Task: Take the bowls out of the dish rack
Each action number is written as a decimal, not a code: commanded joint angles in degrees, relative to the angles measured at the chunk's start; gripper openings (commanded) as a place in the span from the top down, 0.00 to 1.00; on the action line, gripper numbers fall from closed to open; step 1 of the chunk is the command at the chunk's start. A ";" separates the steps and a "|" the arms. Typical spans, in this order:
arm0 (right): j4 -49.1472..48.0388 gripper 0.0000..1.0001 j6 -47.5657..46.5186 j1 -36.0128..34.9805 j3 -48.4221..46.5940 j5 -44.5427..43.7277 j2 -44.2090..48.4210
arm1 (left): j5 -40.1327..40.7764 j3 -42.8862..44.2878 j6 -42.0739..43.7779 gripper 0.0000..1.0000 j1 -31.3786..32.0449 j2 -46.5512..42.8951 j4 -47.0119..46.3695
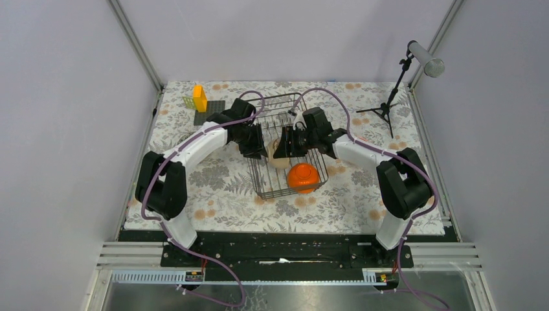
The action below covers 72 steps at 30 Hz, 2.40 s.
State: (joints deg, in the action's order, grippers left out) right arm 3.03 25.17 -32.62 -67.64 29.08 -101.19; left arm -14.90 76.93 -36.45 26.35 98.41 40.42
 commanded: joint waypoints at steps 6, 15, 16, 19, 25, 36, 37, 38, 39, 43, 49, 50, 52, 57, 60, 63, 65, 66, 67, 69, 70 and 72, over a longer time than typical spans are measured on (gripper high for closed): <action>-6.93 0.53 -0.97 0.60 0.80 4.58 1.65 | -0.85 3.05 1.11 0.65 0.19 0.99 -1.98; -10.00 0.69 -1.43 0.83 0.77 7.63 0.14 | -0.07 4.96 1.35 0.66 0.19 0.71 -0.31; -10.64 0.69 -1.41 0.86 0.68 7.93 -0.06 | 0.20 5.29 1.50 0.66 0.19 0.60 0.13; -12.01 0.70 -1.42 0.86 0.44 8.72 -0.71 | 1.51 6.55 2.02 0.66 0.18 0.01 2.13; -14.09 0.87 -0.91 0.99 -0.17 10.14 -2.07 | 3.54 7.71 2.87 0.66 0.18 -1.63 4.66; -1.68 0.66 -5.27 1.00 -6.54 4.81 -0.11 | 5.22 10.85 3.37 0.66 0.19 -3.00 6.68; 0.54 0.66 -5.63 0.99 -7.16 2.98 0.41 | 5.16 10.98 3.35 0.66 0.19 -2.92 6.68; 2.64 0.66 -5.95 1.00 -7.94 0.46 1.28 | 5.08 11.25 3.27 0.65 0.18 -2.79 6.64; 4.79 0.66 -6.43 1.06 -8.70 -1.72 1.79 | 4.91 11.39 3.30 0.65 0.18 -2.54 6.68; 13.14 0.54 -8.46 1.04 -11.51 -12.57 3.17 | 4.54 12.02 2.99 0.65 0.19 -1.62 6.69; 19.34 0.31 -10.61 1.06 -12.30 -24.15 2.93 | 4.35 11.97 2.60 0.64 0.27 -1.88 6.07; 20.57 0.31 -11.08 1.05 -12.78 -24.99 2.13 | 4.47 11.89 2.56 0.64 0.28 -1.97 6.07; 22.33 0.31 -11.53 1.07 -13.85 -26.16 0.38 | 4.50 11.71 2.57 0.64 0.28 -2.23 6.04; 23.88 0.37 -11.98 1.05 -15.85 -27.26 -3.39 | 5.12 11.56 2.39 0.64 0.25 -3.00 6.05; 24.30 0.38 -12.22 1.01 -17.16 -27.19 -5.36 | 5.60 11.28 2.34 0.64 0.28 -3.64 6.07; 24.31 0.40 -12.25 0.90 -18.13 -26.50 -7.14 | 6.13 10.68 2.48 0.64 0.28 -4.44 6.07; 24.31 0.42 -12.10 0.87 -18.59 -26.38 -8.36 | 6.57 10.25 2.54 0.64 0.21 -5.14 6.07; 24.35 0.43 -11.97 0.79 -18.78 -26.36 -8.93 | 6.78 10.00 2.52 0.64 0.19 -5.40 6.07; 24.33 0.45 -11.86 0.76 -18.88 -26.21 -9.51 | 6.89 9.82 2.60 0.64 0.19 -5.77 6.03; 24.31 0.49 -11.57 0.69 -19.02 -25.81 -10.33 | 7.25 9.64 2.77 0.64 0.18 -6.35 6.07; 24.31 0.52 -11.41 0.59 -19.09 -25.68 -10.49 | 7.45 9.45 2.78 0.64 0.19 -6.65 6.03; 24.31 0.57 -11.07 0.49 -19.21 -25.29 -10.84 | 7.80 9.10 2.78 0.64 0.19 -6.98 5.99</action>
State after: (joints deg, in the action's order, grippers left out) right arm 26.57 13.76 -31.83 -84.38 3.73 -111.24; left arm -8.97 86.21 -34.06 26.35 94.61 47.09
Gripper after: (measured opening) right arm 0.470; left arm 0.362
